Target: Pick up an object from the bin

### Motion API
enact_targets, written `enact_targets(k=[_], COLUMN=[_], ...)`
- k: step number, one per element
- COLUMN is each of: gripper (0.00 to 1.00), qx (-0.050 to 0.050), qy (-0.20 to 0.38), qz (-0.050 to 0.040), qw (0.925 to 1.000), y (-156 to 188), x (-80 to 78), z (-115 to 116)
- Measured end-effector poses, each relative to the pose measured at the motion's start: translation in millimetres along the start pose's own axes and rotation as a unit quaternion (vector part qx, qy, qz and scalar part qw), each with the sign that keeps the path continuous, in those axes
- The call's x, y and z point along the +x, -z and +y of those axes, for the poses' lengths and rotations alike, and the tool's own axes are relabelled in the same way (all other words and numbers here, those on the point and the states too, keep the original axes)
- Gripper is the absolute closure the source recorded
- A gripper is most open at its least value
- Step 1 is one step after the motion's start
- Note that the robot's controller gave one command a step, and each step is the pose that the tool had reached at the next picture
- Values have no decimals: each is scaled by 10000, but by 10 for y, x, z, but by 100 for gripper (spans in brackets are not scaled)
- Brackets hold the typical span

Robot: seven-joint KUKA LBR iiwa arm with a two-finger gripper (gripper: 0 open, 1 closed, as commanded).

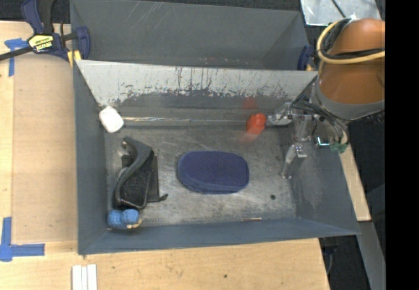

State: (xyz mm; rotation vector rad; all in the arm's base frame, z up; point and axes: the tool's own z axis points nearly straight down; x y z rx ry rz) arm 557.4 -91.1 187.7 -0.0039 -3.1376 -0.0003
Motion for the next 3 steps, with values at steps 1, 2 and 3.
enact_targets(k=[1, 2, 3], gripper=[0, 100, 100], qx=[25, 6, 2], qy=[385, 371, 34], qz=[-46, -75, -85], qw=[9992, 9993, 10000], y=[-1141, -1067, 232], x=[-423, -449, -505], z=[862, 863, 885])
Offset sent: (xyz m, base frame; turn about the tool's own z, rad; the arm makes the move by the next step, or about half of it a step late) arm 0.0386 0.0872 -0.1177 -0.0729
